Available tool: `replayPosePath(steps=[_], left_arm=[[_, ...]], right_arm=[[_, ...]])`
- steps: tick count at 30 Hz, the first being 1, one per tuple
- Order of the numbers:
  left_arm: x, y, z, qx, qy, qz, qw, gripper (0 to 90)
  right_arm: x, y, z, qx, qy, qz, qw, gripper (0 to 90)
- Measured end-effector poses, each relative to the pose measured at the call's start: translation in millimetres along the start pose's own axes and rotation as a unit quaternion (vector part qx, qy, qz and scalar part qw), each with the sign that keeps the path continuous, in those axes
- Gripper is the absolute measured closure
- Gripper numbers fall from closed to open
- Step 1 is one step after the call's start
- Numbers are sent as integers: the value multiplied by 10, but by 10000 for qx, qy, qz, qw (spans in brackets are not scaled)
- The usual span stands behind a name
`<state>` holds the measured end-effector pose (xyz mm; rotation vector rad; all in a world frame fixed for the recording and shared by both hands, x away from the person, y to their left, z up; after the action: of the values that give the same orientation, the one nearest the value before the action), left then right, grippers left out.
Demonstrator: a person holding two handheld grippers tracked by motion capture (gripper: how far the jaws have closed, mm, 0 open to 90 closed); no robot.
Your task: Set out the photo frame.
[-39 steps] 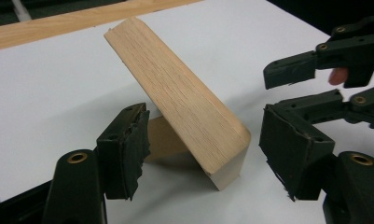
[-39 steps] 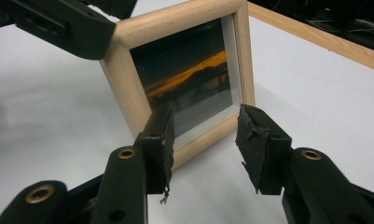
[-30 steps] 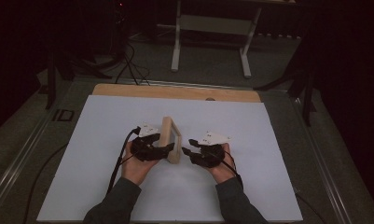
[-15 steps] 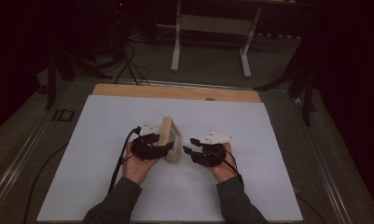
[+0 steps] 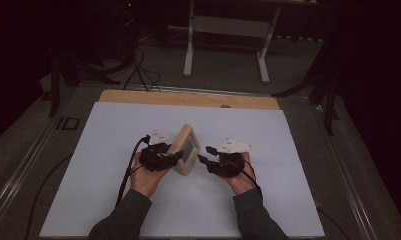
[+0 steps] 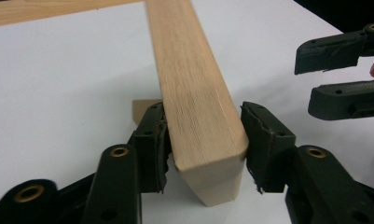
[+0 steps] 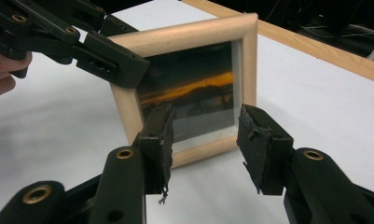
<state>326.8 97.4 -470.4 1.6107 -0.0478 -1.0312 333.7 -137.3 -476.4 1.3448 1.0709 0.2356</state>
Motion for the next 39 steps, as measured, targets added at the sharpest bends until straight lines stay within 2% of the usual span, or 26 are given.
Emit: replayPosePath(steps=[39], left_arm=[[-48, 13, 99, 395, -3, -44, 9992, 582]], right_arm=[[-118, 60, 46, 100, -92, 243, 9996, 547]])
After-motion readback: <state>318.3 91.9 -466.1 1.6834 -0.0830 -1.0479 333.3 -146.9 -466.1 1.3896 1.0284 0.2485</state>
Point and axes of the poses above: each handheld gripper's, and its own axes: x roughly forward along the jaws, y roughly out of its top, z roughly to its right, the point moved 1 cm from there along x, roughly forward along the jaws, and after that the axes turned 8 degrees about x, right-handed, at the moved point
